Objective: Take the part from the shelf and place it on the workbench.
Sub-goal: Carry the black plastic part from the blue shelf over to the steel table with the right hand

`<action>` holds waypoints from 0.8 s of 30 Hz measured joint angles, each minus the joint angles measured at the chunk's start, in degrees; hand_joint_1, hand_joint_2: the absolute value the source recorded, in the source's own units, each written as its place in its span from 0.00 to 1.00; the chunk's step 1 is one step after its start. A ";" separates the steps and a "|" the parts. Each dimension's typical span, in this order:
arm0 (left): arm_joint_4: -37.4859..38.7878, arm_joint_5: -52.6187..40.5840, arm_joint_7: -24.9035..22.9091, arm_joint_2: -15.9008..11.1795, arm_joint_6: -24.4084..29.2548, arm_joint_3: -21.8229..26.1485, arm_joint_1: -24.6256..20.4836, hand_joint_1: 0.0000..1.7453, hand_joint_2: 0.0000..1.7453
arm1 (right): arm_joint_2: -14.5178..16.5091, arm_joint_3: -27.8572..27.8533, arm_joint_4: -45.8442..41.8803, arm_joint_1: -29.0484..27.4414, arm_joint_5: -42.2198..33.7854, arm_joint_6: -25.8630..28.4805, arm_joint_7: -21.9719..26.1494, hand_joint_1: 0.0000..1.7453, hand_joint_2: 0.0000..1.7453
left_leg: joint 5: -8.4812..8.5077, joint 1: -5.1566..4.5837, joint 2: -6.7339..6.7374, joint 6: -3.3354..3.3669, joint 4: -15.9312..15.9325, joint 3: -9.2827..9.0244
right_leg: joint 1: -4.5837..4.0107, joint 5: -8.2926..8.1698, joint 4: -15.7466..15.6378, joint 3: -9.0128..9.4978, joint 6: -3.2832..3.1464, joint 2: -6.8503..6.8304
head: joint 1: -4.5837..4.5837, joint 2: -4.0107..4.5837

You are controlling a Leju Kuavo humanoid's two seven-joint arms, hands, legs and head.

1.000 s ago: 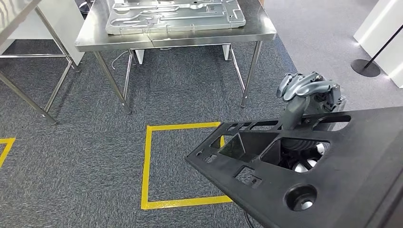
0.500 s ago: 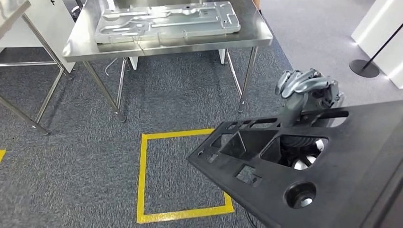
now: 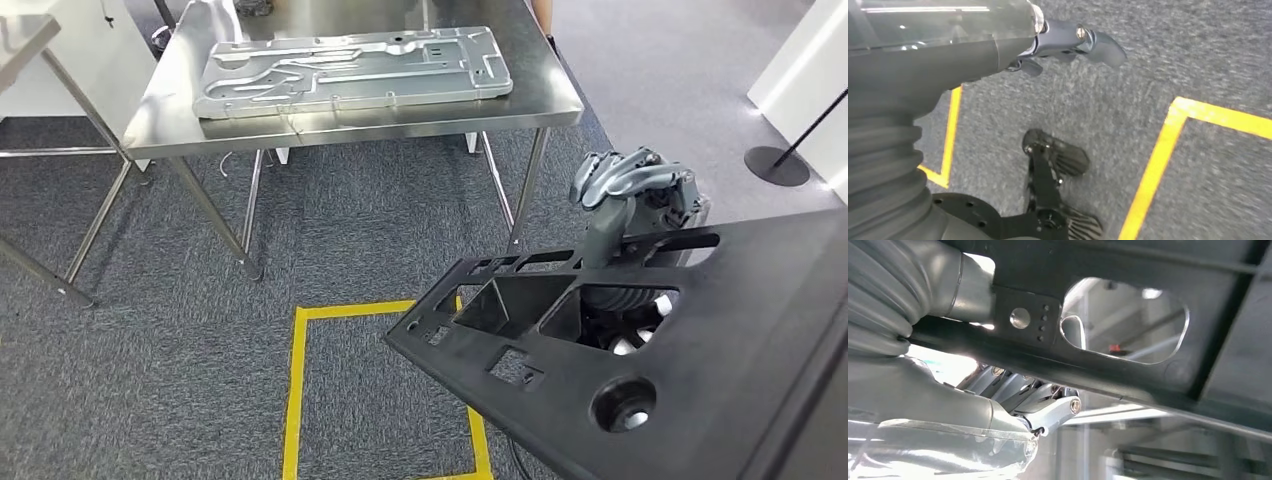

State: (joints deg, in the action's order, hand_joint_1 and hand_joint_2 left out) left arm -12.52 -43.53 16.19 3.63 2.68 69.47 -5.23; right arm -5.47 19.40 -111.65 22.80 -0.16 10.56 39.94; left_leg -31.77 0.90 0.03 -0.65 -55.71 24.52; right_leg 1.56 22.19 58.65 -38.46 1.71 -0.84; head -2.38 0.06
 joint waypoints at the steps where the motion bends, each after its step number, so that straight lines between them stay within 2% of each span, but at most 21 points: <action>1: 0.00 -0.01 0.00 0.00 0.00 0.01 -0.11 0.00 1.00 | -0.02 0.03 0.01 0.12 0.01 0.08 -0.03 1.00 1.00 | 0.08 0.05 0.03 -0.40 -0.26 -0.17 | -0.17 0.57 0.12 0.42 -0.76 0.22 | -0.04 0.00; 2: 0.00 -0.01 -0.01 -0.01 -0.01 0.02 -0.26 0.00 1.00 | -0.03 0.03 -0.05 0.24 0.03 0.17 0.00 1.00 1.00 | 0.37 0.18 0.09 -0.67 -1.29 -0.08 | -0.20 0.91 -0.05 1.00 -1.34 0.40 | -0.10 0.00; 3: 0.00 -0.01 -0.01 -0.01 -0.03 0.03 -0.40 0.00 1.00 | -0.04 0.02 -0.09 0.38 0.04 0.28 0.00 1.00 1.00 | 0.89 0.30 0.11 -0.83 -3.48 0.76 | -0.20 1.35 -0.33 1.75 -1.81 0.50 | -0.10 -0.01; 4: 0.00 -0.04 -0.01 0.01 -0.04 0.04 -0.53 0.00 1.00 | -0.02 0.03 -0.12 0.44 0.07 0.38 0.01 1.00 1.00 | 1.13 0.41 0.11 -0.94 -6.40 2.44 | -0.24 1.82 -0.51 2.55 -2.22 0.59 | -0.10 -0.01; 5: 0.00 -0.07 -0.03 0.03 -0.05 0.04 -0.59 0.00 1.00 | 0.00 0.05 -0.14 0.41 0.10 0.50 0.00 1.00 1.00 | 0.70 0.46 0.10 -0.99 -9.93 4.83 | -0.31 2.36 -0.68 3.32 -2.52 0.66 | -0.10 0.00; 7: 0.00 -0.13 -0.10 0.05 -0.01 0.06 -0.47 0.00 1.00 | 0.02 0.07 -0.13 0.29 0.15 0.63 0.01 1.00 1.00 | -2.30 0.39 0.08 -1.02 -15.93 10.08 | -0.57 3.61 -0.73 4.74 -2.90 0.88 | -0.10 0.00; 8: 0.00 -0.12 -0.14 0.04 0.03 0.08 -0.32 0.00 1.00 | 0.02 0.07 -0.13 0.21 0.18 0.67 0.01 1.00 1.00 | -4.11 0.34 0.08 -0.97 -17.26 12.15 | -0.72 4.30 -0.73 5.55 -2.99 1.04 | -0.11 0.00; 9: 0.00 -0.08 -0.18 0.04 0.05 0.12 -0.19 0.00 1.00 | 0.03 0.07 -0.12 0.15 0.20 0.67 0.02 1.00 1.00 | -5.12 0.27 0.08 -0.83 -17.01 13.50 | -0.87 5.04 -0.73 6.49 -3.05 1.17 | -0.11 -0.01; 10: 0.00 -0.04 -0.21 0.04 0.07 0.17 -0.09 0.00 1.00 | 0.03 0.07 -0.11 0.13 0.21 0.64 0.02 1.00 1.00 | -4.72 0.17 0.08 -0.57 -15.34 14.16 | -1.00 5.81 -0.75 7.52 -3.06 1.27 | -0.11 0.00; 11: 0.00 -0.01 -0.23 0.03 0.09 0.22 -0.03 0.00 1.00 | 0.04 0.07 -0.10 0.12 0.22 0.61 0.02 1.00 1.00 | -2.44 -0.03 0.07 -0.09 -12.41 14.24 | -1.11 6.60 -0.79 8.54 -3.04 1.31 | -0.10 0.00; 13: 0.00 0.04 -0.24 -0.10 0.14 0.34 0.11 0.00 1.00 | 0.10 0.09 0.07 0.07 0.25 0.54 0.02 1.00 1.00 | 5.35 -0.70 -0.09 1.13 -6.05 13.92 | -1.23 7.99 -0.92 10.15 -2.81 1.44 | -0.09 0.01; 14: 0.00 0.08 -0.23 -0.17 0.16 0.38 0.17 0.00 1.00 | 0.13 0.12 0.18 0.02 0.26 0.52 0.02 1.00 1.00 | 8.19 -1.03 -0.17 1.55 -4.04 13.68 | -1.22 8.51 -1.13 10.60 -2.51 1.56 | -0.09 0.00; 15: 0.00 0.12 -0.22 -0.24 0.16 0.41 0.20 0.00 1.00 | 0.15 0.15 0.29 -0.01 0.27 0.52 0.00 1.00 1.00 | 9.65 -1.27 -0.27 1.84 -2.94 13.49 | -1.19 8.69 -1.15 10.95 -2.14 1.68 | -0.09 0.00; 17: 0.00 0.17 -0.15 -0.23 0.07 0.43 0.11 0.00 1.00 | 0.16 0.20 0.36 0.06 0.28 0.54 -0.01 1.00 1.00 | 9.24 -1.22 -0.31 2.25 -2.07 12.43 | -1.17 8.40 -0.83 11.31 -1.32 1.72 | -0.10 -0.01; 19: 0.00 0.16 -0.06 -0.21 -0.03 0.43 -0.03 0.00 1.00 | 0.16 0.26 0.38 0.31 0.31 0.54 0.00 1.00 1.00 | 8.91 -0.92 -0.38 2.82 -1.17 10.87 | -1.10 8.06 2.05 10.27 -0.72 1.55 | -0.09 -0.01; 20: 0.00 0.16 -0.03 -0.20 -0.06 0.43 -0.10 0.00 1.00 | 0.16 0.30 0.40 0.44 0.33 0.53 -0.01 1.00 1.00 | 8.64 -0.81 -0.41 3.01 -0.90 10.12 | -1.01 8.56 4.82 8.64 -0.48 1.47 | -0.09 -0.01; 22: 0.00 0.16 -0.03 -0.19 -0.07 0.43 -0.19 0.00 1.00 | 0.16 0.36 0.52 0.50 0.34 0.56 0.00 1.00 1.00 | 7.68 -0.85 -0.44 3.22 -0.77 9.04 | -0.81 11.27 11.31 3.90 -0.06 1.40 | -0.09 0.00; 23: 0.00 0.15 -0.04 -0.17 -0.08 0.43 -0.18 0.00 1.00 | 0.16 0.37 0.60 0.43 0.34 0.57 -0.01 1.00 1.00 | 7.12 -0.84 -0.45 3.19 -0.78 8.47 | -0.72 12.79 13.47 1.73 0.07 1.37 | -0.09 0.00; 24: 0.00 0.15 -0.07 -0.14 -0.08 0.43 -0.14 0.00 1.00 | 0.16 0.37 0.68 0.36 0.34 0.59 -0.01 1.00 1.00 | 6.55 -0.82 -0.48 3.15 -0.80 7.80 | -0.63 13.52 14.06 0.32 0.19 1.32 | -0.09 -0.01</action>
State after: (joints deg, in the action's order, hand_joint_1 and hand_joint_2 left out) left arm -12.52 -43.38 16.12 3.49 2.60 69.90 -5.37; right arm -5.31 19.78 -110.96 23.15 0.17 11.15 39.93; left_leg -25.22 0.07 -0.45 2.49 -56.51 32.33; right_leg 0.93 35.71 72.72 -38.14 1.90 0.48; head -2.47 0.06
